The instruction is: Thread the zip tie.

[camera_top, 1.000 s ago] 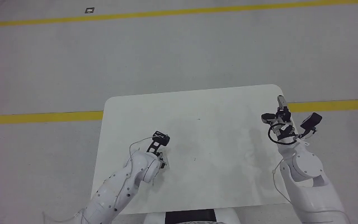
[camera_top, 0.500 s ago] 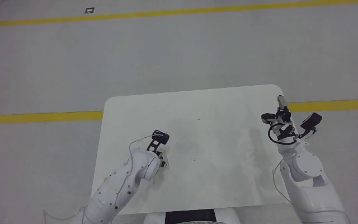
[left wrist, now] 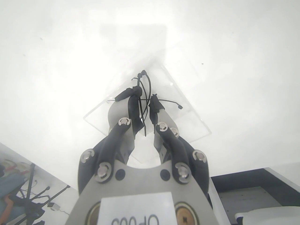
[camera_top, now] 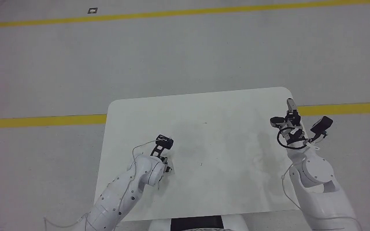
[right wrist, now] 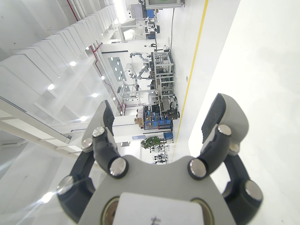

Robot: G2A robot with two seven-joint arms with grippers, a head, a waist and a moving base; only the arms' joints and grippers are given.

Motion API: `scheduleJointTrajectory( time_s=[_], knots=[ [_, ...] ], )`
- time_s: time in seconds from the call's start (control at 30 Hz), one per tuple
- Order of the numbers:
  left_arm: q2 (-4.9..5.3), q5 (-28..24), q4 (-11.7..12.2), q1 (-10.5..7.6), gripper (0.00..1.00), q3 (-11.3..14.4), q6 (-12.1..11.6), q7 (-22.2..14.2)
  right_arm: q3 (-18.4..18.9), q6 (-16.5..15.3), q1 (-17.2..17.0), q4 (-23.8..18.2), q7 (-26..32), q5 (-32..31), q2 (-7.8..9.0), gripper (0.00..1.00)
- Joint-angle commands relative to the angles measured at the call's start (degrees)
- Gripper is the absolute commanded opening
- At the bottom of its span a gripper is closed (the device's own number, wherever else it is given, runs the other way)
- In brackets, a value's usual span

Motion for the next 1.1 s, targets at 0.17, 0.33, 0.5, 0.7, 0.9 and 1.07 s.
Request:
scheduleJointTrajectory(
  time_s=[0.17, 0.33, 0.5, 0.7, 0.9, 1.07],
  knots=[
    [-0.07, 0.01, 0.02, -0.21, 0.00, 0.02, 0.38, -0.14, 0.00, 0.00, 0.00, 0.00, 0.00, 0.00, 0.00, 1.00],
    [0.25, 1.48, -2.96, 0.86, 0.00, -0.70, 0.82, -1.05, 0.00, 0.00, 0.00, 0.00, 0.00, 0.00, 0.00, 1.00],
    [0.77, 3.20, -6.85, 2.70, 0.00, -1.99, 0.92, -2.28, 0.00, 0.00, 0.00, 0.00, 0.00, 0.00, 0.00, 1.00],
    [1.25, 3.68, -9.80, 4.68, 0.00, -3.66, 0.35, -2.74, 0.00, 0.00, 0.00, 0.00, 0.00, 0.00, 0.00, 1.00],
    [1.31, 3.41, -9.84, 5.11, 0.00, -4.05, -0.17, -2.52, 0.00, 0.00, 0.00, 0.00, 0.00, 0.00, 0.00, 1.00],
    [1.24, 3.10, -9.47, 4.99, 0.00, -3.99, -0.31, -2.41, 0.00, 0.00, 0.00, 0.00, 0.00, 0.00, 0.00, 1.00]
  ],
)
